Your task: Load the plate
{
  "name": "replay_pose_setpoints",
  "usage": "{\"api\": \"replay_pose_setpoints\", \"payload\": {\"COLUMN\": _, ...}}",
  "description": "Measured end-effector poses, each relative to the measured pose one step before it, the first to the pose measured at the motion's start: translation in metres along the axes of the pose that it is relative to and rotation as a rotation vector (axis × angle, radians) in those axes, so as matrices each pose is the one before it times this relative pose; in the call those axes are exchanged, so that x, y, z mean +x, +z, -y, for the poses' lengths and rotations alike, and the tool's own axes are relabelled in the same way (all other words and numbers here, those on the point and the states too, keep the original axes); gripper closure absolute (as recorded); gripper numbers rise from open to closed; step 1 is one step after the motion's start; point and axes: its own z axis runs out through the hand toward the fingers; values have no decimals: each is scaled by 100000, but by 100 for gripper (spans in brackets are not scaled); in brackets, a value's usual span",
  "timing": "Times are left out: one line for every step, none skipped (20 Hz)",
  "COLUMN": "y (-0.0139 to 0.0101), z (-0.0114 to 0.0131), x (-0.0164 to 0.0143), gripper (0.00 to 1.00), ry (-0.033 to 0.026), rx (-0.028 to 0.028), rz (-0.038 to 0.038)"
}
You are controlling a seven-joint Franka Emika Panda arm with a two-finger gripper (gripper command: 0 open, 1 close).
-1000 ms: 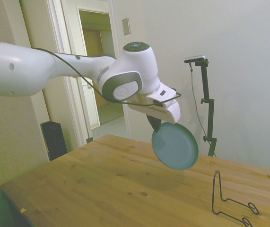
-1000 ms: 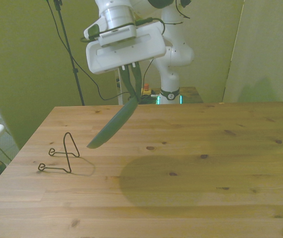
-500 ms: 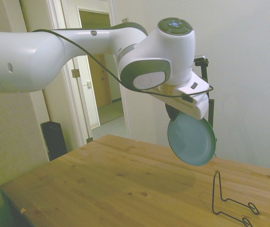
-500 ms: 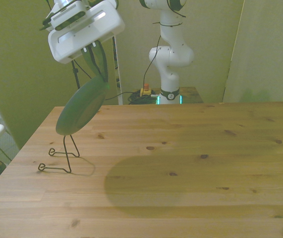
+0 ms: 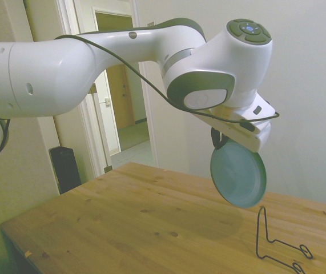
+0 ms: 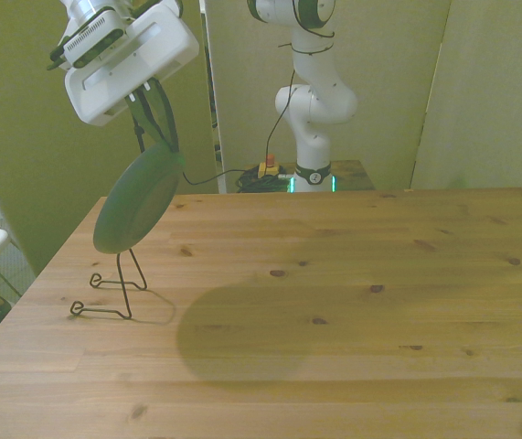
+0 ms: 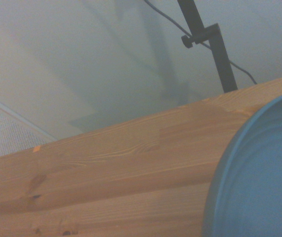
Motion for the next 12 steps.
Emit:
{"api": "replay_pose_setpoints", "payload": {"y": -146, "z": 47, "x": 197, "gripper": 100, "ry": -283, "rx": -181, "rz": 331}}
{"api": "replay_pose_setpoints", "payload": {"y": -93, "z": 201, "x": 154, "gripper": 100, "ry": -535, "rx": -107, "rz": 114}}
{"api": "replay_pose_setpoints", "payload": {"y": 16, "z": 225, "x": 234, "gripper": 100, "ry": -542, "rx": -105, "rz": -230}}
{"api": "replay_pose_setpoints", "payload": {"y": 48, "z": 184, "x": 282, "gripper": 100, "ry": -469, "rx": -162, "rz": -337}}
{"api": "replay_pose_setpoints", "payload": {"y": 58, "z": 73, "x": 331, "gripper": 100, "ry": -255, "rx": -98, "rz": -213}}
{"api": "replay_pose_setpoints", "payload": {"y": 76, "z": -99, "x": 368, "gripper": 100, "ry": -16, "rx": -92, "rz": 226}}
{"api": "replay_pose_setpoints", "payload": {"y": 38, "z": -235, "x": 382, "gripper": 100, "ry": 239, "rx": 30, "rz": 255}}
{"api": "replay_pose_setpoints", "payload": {"y": -129, "z": -295, "x": 414, "gripper": 100, "ry": 282, "rx": 14, "rz": -107}}
{"api": "replay_pose_setpoints", "payload": {"y": -172, "z": -352, "x": 344, "gripper": 100, "ry": 372, "rx": 59, "rz": 218}}
{"api": "replay_pose_setpoints", "payload": {"y": -286, "z": -294, "x": 343, "gripper": 100, "ry": 248, "rx": 22, "rz": -305}}
{"api": "replay_pose_setpoints", "payload": {"y": -276, "z": -203, "x": 217, "gripper": 100, "ry": 80, "rx": 21, "rz": 65}}
{"api": "replay_pose_setpoints", "payload": {"y": -300, "z": -197, "x": 212, "gripper": 100, "ry": 123, "rx": 36, "rz": -40}}
